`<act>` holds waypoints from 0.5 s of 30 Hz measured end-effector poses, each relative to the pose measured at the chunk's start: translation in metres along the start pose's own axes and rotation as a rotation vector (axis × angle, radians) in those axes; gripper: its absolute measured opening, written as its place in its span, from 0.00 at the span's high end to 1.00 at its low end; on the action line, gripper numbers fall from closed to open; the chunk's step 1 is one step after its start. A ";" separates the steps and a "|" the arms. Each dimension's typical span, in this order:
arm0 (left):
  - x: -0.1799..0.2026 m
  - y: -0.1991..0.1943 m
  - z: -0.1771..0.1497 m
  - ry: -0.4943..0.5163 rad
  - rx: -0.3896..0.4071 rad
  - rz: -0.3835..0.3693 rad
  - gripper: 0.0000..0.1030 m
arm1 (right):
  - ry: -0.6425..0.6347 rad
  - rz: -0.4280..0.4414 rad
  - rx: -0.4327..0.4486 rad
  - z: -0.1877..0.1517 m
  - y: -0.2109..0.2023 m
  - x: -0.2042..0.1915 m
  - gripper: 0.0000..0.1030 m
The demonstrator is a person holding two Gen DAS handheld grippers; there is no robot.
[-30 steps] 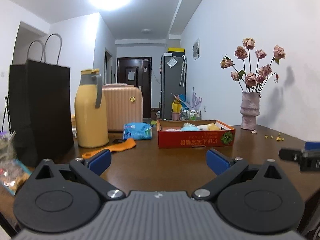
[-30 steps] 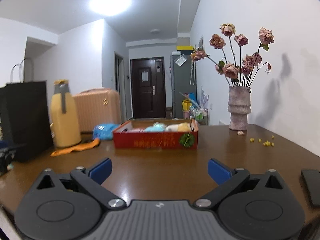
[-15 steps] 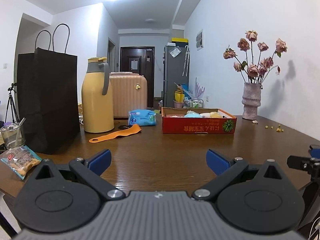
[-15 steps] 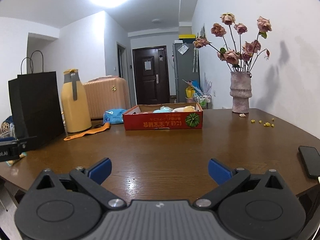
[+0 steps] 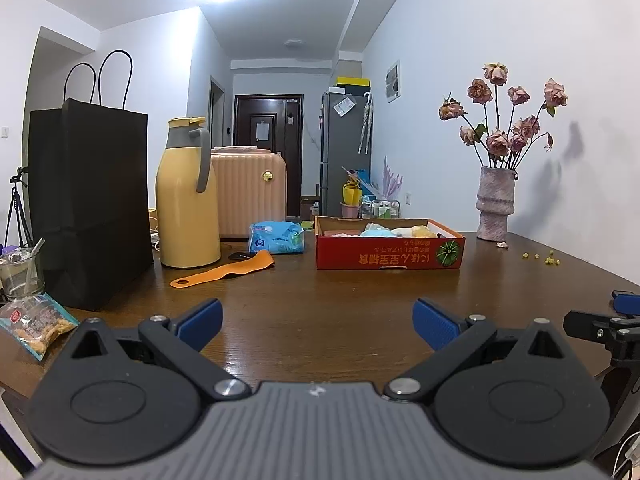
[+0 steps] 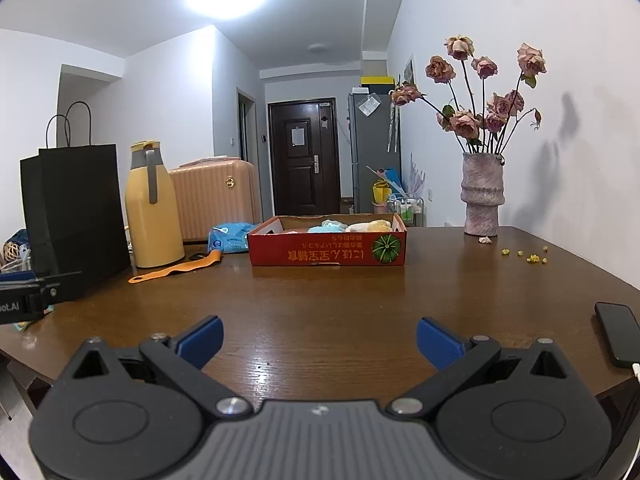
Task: Organize soft objects
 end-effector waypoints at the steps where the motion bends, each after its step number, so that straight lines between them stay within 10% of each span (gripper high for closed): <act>1: -0.001 0.000 0.000 -0.001 0.001 0.000 0.00 | -0.003 0.000 -0.001 0.000 0.000 0.000 0.00; 15: -0.003 -0.001 0.001 -0.005 -0.001 -0.002 0.00 | -0.002 -0.003 0.004 -0.001 0.002 -0.002 0.00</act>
Point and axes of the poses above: each gripper's, at about its wrist camera, not at the fingertips, and y roughly the way its jaws point, x to its right, z to its top, the point moved 9 cm from there along y, roughly the way its jaws point, and after that the axes turned 15 degrees about -x, right-handed, at the moved point
